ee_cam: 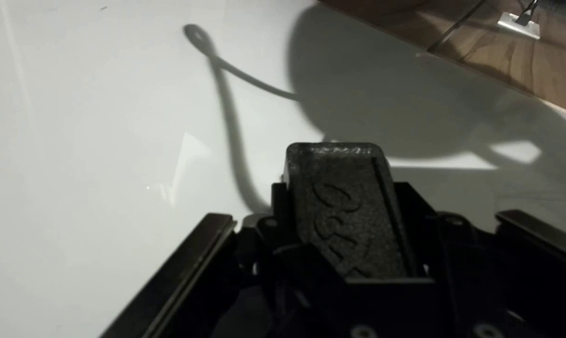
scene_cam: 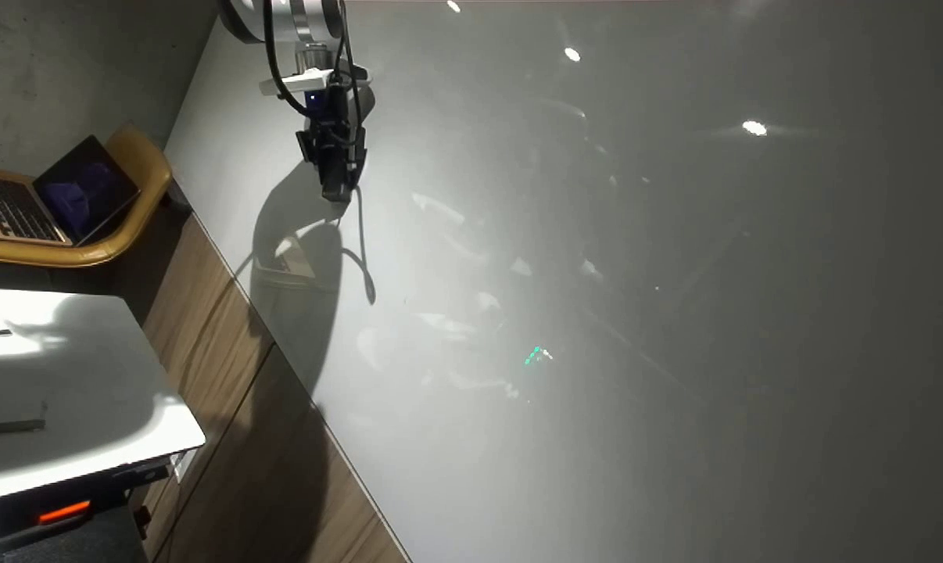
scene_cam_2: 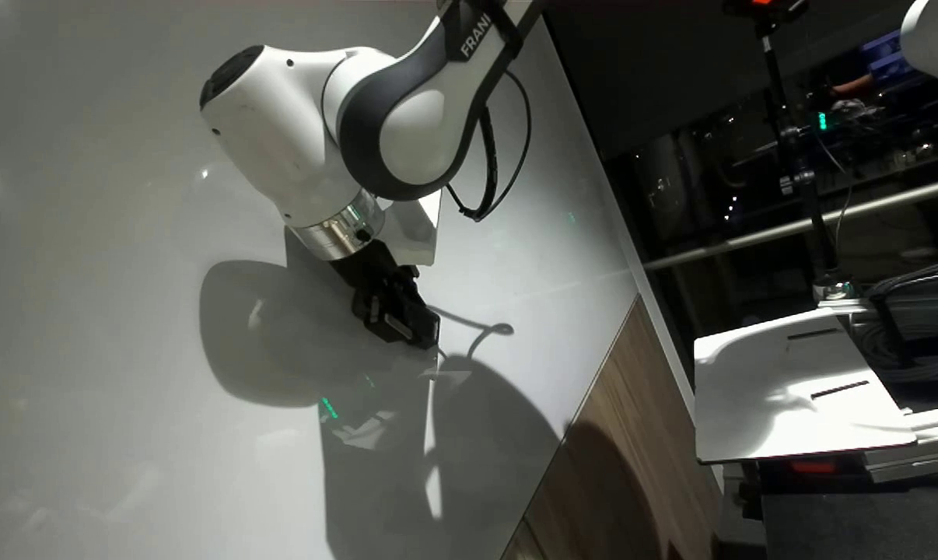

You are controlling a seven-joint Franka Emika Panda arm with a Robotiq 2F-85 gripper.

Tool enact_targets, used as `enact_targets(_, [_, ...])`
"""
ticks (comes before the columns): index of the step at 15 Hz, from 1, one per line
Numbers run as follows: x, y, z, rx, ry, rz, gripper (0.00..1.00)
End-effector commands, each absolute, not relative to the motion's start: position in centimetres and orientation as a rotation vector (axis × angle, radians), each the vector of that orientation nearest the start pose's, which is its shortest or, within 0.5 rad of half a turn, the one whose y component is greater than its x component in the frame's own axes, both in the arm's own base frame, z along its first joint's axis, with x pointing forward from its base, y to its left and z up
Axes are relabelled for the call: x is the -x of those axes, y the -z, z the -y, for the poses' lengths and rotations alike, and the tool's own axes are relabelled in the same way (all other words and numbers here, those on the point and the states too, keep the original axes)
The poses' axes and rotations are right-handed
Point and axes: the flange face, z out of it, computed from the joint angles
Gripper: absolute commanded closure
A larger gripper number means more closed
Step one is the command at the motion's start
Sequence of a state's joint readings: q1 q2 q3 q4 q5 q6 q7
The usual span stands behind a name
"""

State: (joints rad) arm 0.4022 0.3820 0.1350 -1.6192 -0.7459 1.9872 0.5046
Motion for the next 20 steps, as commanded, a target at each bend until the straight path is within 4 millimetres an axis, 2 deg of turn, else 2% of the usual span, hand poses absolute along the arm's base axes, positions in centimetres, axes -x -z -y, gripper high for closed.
enact_targets(1, [-63.5,-41.3,-27.3,-2.481,-0.424,-0.420,0.68])
enact_targets(6, [-64.5,-41.6,-26.6,-2.455,-0.406,-0.401,0.68])
enact_targets(9, [-65.0,-43.1,-28.0,-2.448,-0.420,-0.393,0.68])
enact_targets(15, [-63.9,-48.5,-31.8,-2.473,-0.490,-0.363,0.68])
enact_targets(20, [-63.3,-51.9,-32.7,-2.470,-0.538,-0.339,0.68])
